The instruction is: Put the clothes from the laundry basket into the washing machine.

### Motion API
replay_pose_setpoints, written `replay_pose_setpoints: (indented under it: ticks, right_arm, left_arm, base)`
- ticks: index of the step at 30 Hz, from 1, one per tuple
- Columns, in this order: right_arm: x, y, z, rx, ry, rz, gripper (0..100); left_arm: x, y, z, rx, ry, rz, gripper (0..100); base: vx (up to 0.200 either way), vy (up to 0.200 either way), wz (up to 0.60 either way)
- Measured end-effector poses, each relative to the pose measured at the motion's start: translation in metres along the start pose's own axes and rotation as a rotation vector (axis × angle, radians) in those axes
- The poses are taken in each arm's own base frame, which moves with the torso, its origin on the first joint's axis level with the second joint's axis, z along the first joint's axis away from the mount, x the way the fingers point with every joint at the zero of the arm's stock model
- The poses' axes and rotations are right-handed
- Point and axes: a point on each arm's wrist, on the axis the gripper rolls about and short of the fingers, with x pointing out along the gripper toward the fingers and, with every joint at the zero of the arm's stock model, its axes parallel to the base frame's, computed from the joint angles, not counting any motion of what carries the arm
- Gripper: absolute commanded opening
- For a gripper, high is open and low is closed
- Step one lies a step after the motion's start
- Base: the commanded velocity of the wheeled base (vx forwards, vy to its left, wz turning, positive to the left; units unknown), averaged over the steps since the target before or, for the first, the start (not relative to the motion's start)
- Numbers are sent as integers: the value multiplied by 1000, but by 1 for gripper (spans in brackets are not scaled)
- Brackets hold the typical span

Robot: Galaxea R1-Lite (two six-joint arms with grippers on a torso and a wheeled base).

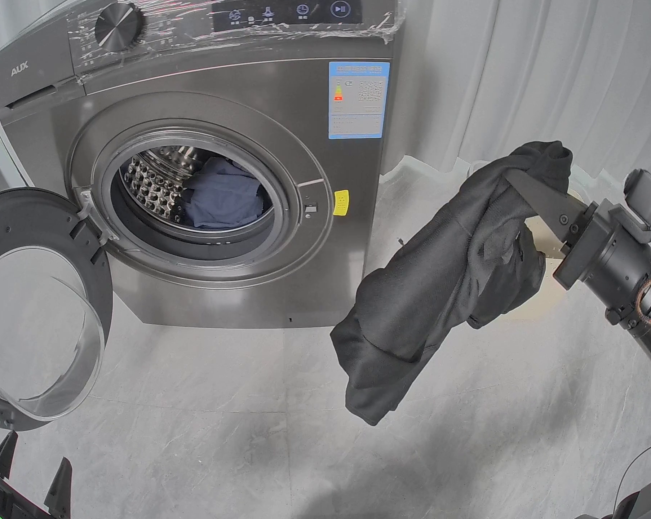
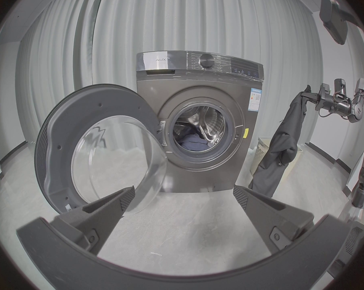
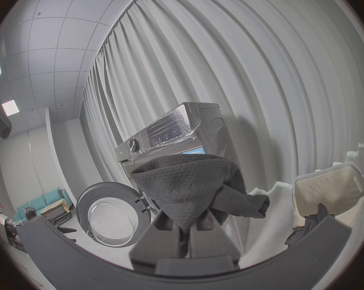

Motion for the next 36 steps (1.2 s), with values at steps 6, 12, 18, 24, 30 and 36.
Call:
replay_pose_setpoints:
  ticks: [6,12,18,24,30,36]
  right_arm:
    - [-1,0,-2,-1,9,4,0]
    - [-1,-1,-5,-2,21,1,0]
    - [0,-3,-6,-4,24,-7,0]
    - [1,-4,-7,-5,33,-11,0]
    - [2,-4,-7,-4,32,-2,0]
    - [3,-6,-8,-1,41,12,0]
  left_arm:
    - [0,0,0,0,0,0,100]
    - [0,0,0,0,0,0,100]
    - [0,0,0,0,0,0,100]
    - [0,0,0,0,0,0,100]
    - [0,0,0,0,0,0,100]
    - [0,0,0,0,-1,0,100]
  base:
    - [-167,0,0]
    - [-33,0,0]
    - [0,67,0]
    - [0,200,0]
    - [0,200,0]
    - [0,33,0]
